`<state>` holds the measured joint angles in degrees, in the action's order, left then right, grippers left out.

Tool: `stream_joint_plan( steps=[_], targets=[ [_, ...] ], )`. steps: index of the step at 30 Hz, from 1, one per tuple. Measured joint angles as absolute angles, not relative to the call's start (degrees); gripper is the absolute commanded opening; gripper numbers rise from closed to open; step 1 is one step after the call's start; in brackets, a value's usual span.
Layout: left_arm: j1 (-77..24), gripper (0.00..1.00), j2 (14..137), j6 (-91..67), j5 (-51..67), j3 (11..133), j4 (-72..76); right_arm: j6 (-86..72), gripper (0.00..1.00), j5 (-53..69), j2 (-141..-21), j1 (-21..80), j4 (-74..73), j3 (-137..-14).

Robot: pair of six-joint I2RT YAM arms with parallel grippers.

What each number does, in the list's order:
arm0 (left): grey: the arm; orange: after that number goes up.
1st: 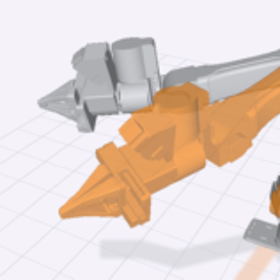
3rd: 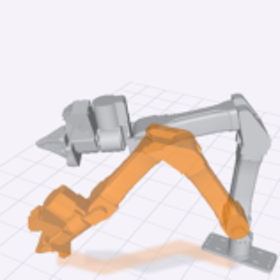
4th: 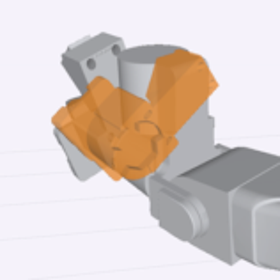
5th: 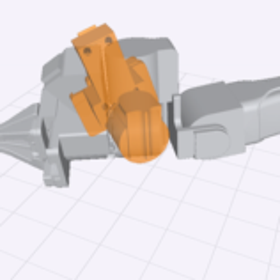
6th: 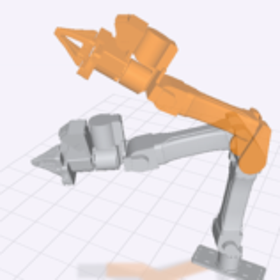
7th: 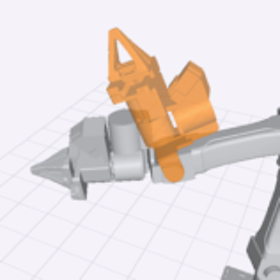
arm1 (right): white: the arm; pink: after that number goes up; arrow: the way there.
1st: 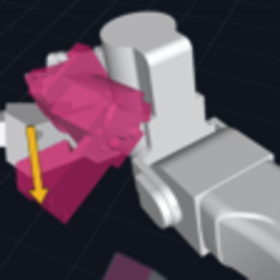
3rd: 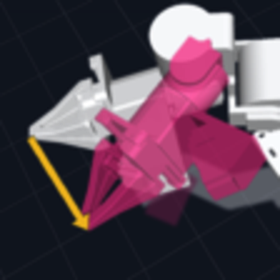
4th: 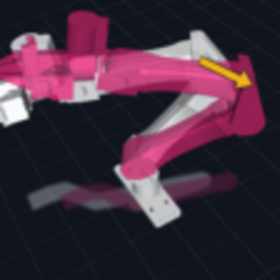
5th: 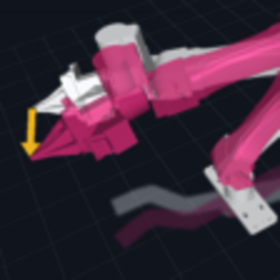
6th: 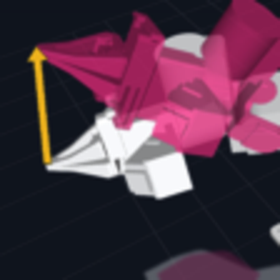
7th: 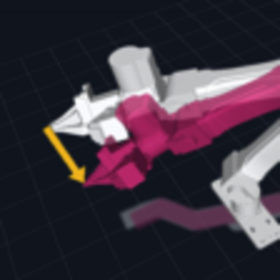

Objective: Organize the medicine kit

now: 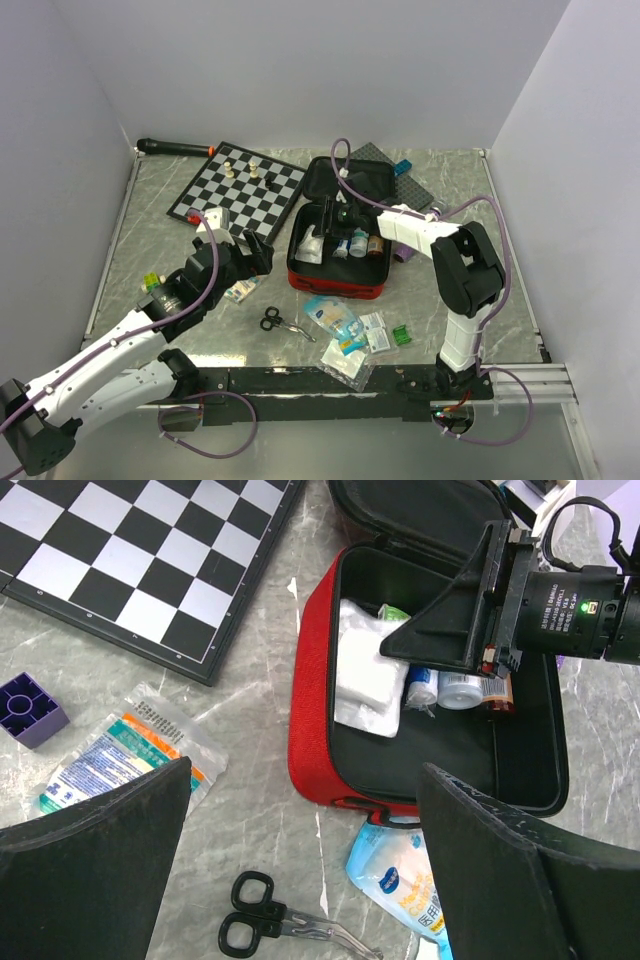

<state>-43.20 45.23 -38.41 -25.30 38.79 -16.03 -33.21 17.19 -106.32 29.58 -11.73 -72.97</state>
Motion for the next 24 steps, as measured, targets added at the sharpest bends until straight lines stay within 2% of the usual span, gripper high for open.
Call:
stream_joint_plan(
  steps=[5,12,14,17,22,24],
  targets=[
    [-43.20,0.98,45.23,-38.41,-25.30,38.63,-16.05,-33.10,0.68,15.75,-106.30,29.65,-11.88,-73.12],
    [-43.20,0.98,45.23,-38.39,-25.30,38.63,-16.23,-30.59,0.71,8.38,-104.12,30.22,-16.43,-73.71],
    [-43.20,0.98,45.23,-38.39,-25.30,38.63,-16.23,-29.41,0.66,5.02,-102.72,30.68,-18.17,-73.89],
    [-43.20,0.98,45.28,-38.37,-25.30,38.63,-16.23,-27.29,0.52,1.91,-99.92,31.99,-19.40,-73.80],
    [-43.20,0.99,45.93,-38.39,-25.04,38.63,-16.19,-24.49,0.31,1.85,-97.71,35.77,-19.31,-73.80],
    [-43.20,0.98,46.13,-38.39,-24.75,38.63,-16.21,-23.92,0.25,3.01,-98.41,37.23,-19.62,-73.80]
  ],
)
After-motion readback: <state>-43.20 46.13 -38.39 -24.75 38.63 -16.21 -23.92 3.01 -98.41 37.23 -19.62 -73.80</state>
